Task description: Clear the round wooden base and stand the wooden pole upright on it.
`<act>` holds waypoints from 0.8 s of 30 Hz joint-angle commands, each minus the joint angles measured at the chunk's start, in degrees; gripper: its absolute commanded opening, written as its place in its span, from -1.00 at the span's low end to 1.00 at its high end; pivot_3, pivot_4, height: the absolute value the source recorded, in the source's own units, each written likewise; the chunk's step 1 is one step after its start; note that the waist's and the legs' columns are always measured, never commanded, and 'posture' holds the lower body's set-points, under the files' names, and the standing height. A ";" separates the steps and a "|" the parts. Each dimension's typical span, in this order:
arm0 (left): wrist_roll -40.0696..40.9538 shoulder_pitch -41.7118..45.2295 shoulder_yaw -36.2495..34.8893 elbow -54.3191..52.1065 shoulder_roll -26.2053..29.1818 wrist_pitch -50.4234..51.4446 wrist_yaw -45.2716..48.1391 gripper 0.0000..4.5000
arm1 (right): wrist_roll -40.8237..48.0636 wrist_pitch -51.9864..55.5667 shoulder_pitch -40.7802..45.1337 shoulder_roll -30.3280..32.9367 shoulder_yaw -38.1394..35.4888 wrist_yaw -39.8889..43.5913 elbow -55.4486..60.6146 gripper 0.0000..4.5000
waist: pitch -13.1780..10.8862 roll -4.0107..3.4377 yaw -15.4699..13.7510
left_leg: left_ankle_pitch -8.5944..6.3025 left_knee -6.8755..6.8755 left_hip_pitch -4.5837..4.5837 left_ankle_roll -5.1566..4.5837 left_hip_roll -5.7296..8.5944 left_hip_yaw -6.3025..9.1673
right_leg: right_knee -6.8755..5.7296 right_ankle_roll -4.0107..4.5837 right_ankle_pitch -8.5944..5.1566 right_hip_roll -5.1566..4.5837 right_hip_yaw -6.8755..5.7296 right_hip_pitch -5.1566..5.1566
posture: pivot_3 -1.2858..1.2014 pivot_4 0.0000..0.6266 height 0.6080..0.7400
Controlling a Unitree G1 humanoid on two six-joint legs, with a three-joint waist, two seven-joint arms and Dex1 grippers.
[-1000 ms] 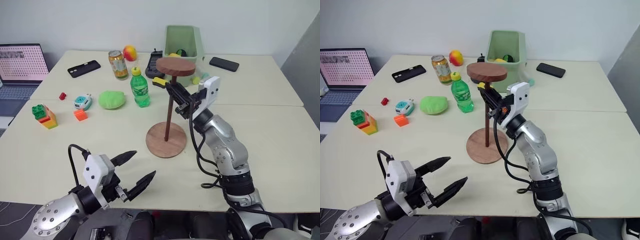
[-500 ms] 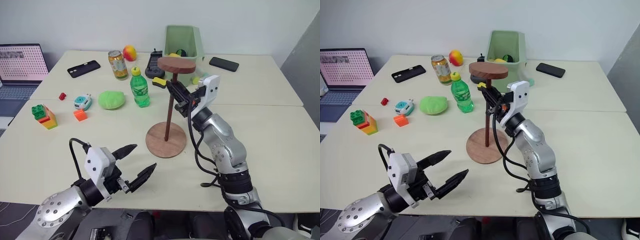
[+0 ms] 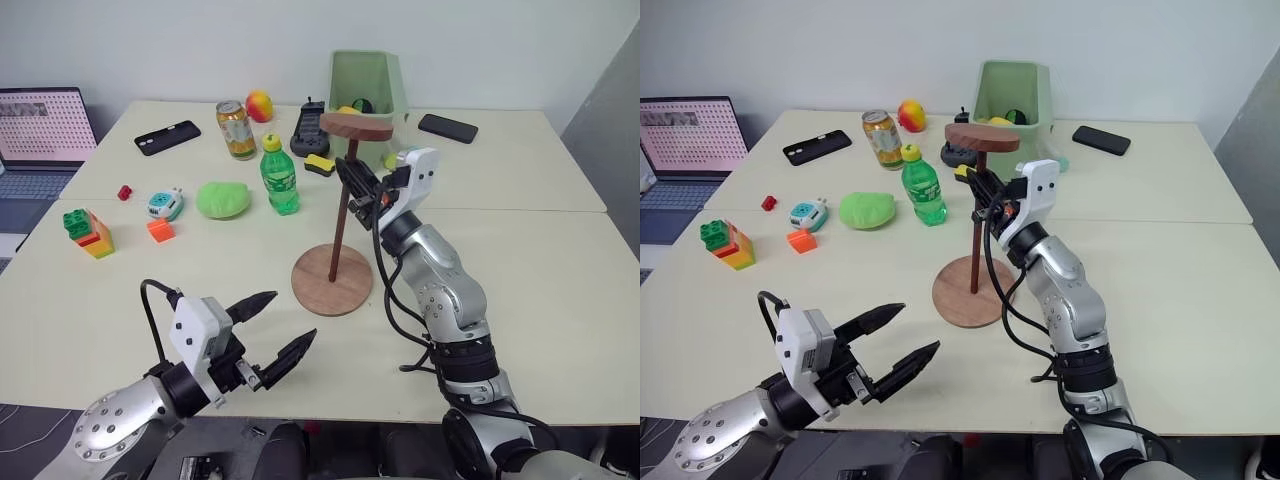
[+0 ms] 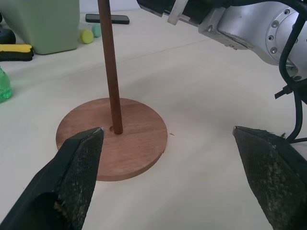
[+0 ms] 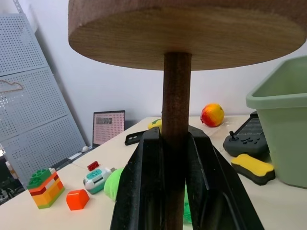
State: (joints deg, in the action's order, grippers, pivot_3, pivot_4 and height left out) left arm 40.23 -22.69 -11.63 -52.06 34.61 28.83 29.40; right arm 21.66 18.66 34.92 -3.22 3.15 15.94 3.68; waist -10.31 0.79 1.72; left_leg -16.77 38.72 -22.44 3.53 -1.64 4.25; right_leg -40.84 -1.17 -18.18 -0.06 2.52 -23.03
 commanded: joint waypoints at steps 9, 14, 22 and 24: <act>0.70 -1.85 -1.11 -2.85 0.39 -1.12 0.17 1.00 | 0.29 0.97 2.16 -0.84 -1.87 -2.28 -0.35 -0.89 | -0.02 -0.02 0.02 | 0.00 -0.01 -0.02 0.00 0.02 -0.01 | 0.01 0.00 0.00 0.00 0.02 -0.05 | 0.03 -0.52 1.00; 0.25 -2.06 -0.87 -2.72 0.07 -1.61 0.02 1.00 | -0.35 -0.09 3.24 0.01 -1.63 -1.13 -1.29 -0.89 | -0.02 -0.02 0.03 | 0.00 -0.02 -0.04 0.00 0.01 -0.02 | 0.01 0.00 0.00 0.00 0.01 -0.07 | 0.03 -0.52 1.00; -0.74 -3.47 -1.64 -1.78 -0.41 -3.00 0.63 1.00 | -7.07 -11.40 -1.49 4.25 8.03 8.26 3.62 -0.89 | -0.03 -0.03 0.03 | 0.00 -0.03 -0.08 0.00 0.00 -0.06 | 0.05 0.00 0.00 0.01 0.01 -0.09 | 0.03 -0.52 1.00; -0.89 -3.80 -1.95 -1.36 -0.53 -3.41 0.73 1.00 | -7.07 -11.38 -3.31 3.99 8.91 8.55 3.32 -0.89 | -0.03 -0.03 0.05 | 0.00 -0.05 -0.09 0.00 -0.01 -0.04 | 0.09 0.00 0.00 0.00 0.01 -0.10 | 0.03 -0.52 1.00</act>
State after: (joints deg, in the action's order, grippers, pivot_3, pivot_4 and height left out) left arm 39.56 -26.14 -12.29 -52.37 34.38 27.02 29.60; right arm 14.75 8.12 32.43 1.32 11.19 23.75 5.49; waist -10.35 0.76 1.77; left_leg -16.77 38.65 -22.53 3.53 -1.66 4.22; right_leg -40.75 -1.17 -18.18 -0.06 2.55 -23.13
